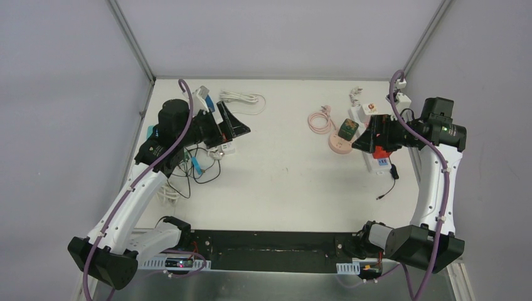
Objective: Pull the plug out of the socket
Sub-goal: Move the socket to the center of the board.
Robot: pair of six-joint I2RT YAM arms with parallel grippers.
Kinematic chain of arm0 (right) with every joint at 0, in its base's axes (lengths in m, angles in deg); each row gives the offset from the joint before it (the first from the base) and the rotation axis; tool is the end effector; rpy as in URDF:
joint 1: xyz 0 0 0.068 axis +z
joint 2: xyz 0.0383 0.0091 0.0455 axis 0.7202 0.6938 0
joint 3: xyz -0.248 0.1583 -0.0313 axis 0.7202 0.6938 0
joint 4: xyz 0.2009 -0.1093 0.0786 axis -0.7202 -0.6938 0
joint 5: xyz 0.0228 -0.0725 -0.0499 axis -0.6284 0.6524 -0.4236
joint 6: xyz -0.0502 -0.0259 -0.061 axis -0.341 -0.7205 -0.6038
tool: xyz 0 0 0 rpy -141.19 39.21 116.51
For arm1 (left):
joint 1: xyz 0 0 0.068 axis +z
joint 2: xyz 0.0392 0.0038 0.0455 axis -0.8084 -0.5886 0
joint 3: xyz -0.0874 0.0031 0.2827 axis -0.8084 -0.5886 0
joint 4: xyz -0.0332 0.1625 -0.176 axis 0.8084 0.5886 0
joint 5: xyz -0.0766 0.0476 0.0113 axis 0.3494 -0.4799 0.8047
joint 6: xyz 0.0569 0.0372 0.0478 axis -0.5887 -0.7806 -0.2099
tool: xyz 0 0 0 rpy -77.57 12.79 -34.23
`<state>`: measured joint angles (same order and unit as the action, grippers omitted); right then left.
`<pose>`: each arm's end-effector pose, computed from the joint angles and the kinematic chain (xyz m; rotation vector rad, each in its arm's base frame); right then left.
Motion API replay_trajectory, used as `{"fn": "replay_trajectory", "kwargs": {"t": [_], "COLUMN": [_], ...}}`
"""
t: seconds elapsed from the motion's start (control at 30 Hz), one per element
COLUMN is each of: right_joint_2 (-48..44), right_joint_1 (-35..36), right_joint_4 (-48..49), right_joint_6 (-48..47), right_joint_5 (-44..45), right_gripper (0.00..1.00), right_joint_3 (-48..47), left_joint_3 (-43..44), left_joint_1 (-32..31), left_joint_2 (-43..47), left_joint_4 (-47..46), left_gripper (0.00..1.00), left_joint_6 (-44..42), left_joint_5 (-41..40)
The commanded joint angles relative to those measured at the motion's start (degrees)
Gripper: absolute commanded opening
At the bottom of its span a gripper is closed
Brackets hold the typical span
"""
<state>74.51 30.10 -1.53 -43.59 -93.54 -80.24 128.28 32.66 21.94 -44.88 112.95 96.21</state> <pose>0.1909 -0.0008 0.3717 -0.3989 2.2979 0.7094 0.1856 -0.1075 0.3830 -0.0846 2.0994 -1.1858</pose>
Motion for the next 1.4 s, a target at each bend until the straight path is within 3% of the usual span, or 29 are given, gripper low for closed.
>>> {"fn": "replay_trajectory", "kwargs": {"t": [0.0, 0.87, 1.37], "right_joint_2": [-0.60, -1.10, -0.51], "right_joint_1": [0.41, 0.85, 2.10], "right_joint_4": [1.88, 3.92, 5.36], "right_joint_6": [-0.11, 1.78, 2.13], "right_joint_5": [0.36, 0.60, 1.42], "right_gripper": [1.00, 1.00, 1.00], "right_joint_3": [0.18, 2.19, 3.37], "left_joint_3": [0.95, 1.03, -2.30], "left_joint_1": [0.27, 0.27, 0.26], "left_joint_2": [-0.21, 3.90, 9.88], "left_joint_4": [-1.20, -1.88, -8.58], "left_gripper": [0.99, 0.99, 0.99], "left_joint_6": [-1.74, -6.92, -7.99], "left_joint_5": [-1.52, -4.82, -7.69]}}
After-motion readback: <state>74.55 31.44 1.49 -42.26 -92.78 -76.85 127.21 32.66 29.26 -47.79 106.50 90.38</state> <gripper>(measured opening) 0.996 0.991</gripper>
